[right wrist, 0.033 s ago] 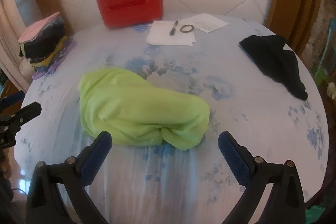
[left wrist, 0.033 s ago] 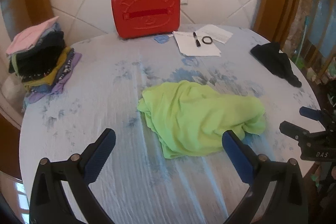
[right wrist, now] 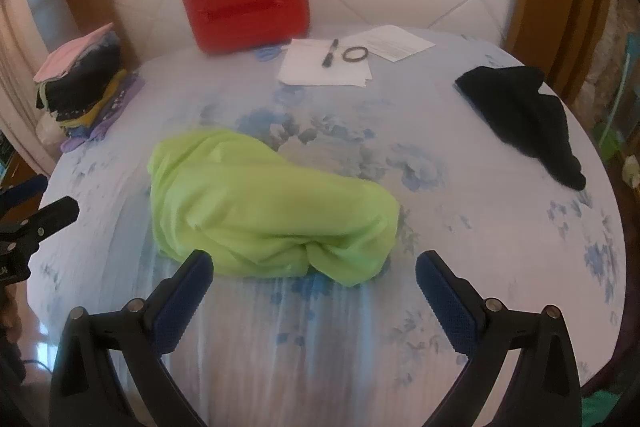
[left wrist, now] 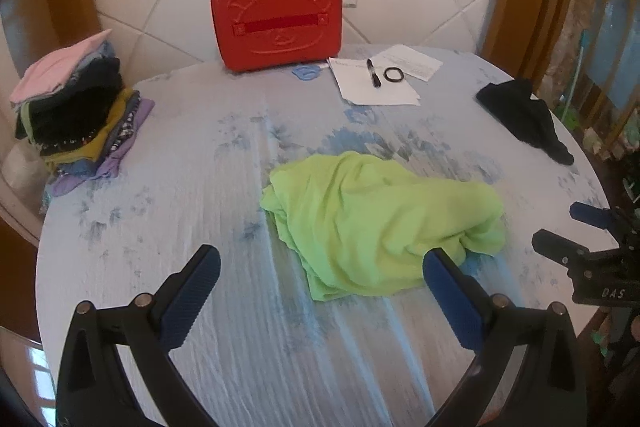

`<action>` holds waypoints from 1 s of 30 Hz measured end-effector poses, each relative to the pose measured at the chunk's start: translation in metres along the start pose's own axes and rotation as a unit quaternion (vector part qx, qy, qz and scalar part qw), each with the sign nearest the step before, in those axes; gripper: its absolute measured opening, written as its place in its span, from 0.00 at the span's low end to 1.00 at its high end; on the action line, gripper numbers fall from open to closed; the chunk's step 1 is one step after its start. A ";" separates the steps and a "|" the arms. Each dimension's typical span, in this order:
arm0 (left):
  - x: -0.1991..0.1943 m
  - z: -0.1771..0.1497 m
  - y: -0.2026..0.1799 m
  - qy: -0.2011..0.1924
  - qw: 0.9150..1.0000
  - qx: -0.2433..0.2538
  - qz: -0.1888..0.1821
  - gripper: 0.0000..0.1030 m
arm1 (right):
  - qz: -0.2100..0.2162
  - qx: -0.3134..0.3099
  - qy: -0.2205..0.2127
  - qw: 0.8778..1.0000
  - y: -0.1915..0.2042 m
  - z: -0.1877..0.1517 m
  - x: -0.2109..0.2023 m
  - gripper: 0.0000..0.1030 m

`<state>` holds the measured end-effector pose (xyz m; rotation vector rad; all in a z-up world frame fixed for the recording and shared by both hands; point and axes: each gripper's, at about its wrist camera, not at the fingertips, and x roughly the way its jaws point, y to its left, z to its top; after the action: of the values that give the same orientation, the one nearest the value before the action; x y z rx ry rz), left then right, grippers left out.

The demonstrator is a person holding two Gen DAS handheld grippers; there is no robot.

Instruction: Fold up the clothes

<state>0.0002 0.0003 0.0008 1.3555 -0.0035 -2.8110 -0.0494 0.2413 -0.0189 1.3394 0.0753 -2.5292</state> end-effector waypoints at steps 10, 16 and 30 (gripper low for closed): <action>0.004 -0.004 0.002 0.015 1.000 0.004 -0.003 1.00 | -0.002 0.001 0.003 1.000 -0.005 0.001 0.002 1.00; 0.004 -0.001 0.005 0.020 1.000 0.004 0.001 1.00 | -0.003 0.001 0.003 1.000 -0.004 0.000 0.004 1.00; 0.005 -0.002 0.010 0.020 1.000 -0.002 0.002 1.00 | -0.006 0.000 0.010 1.000 -0.004 0.002 0.002 1.00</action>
<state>-0.0006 -0.0099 -0.0041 1.4097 0.0000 -2.7779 -0.0532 0.2440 -0.0196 1.3676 0.0892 -2.5263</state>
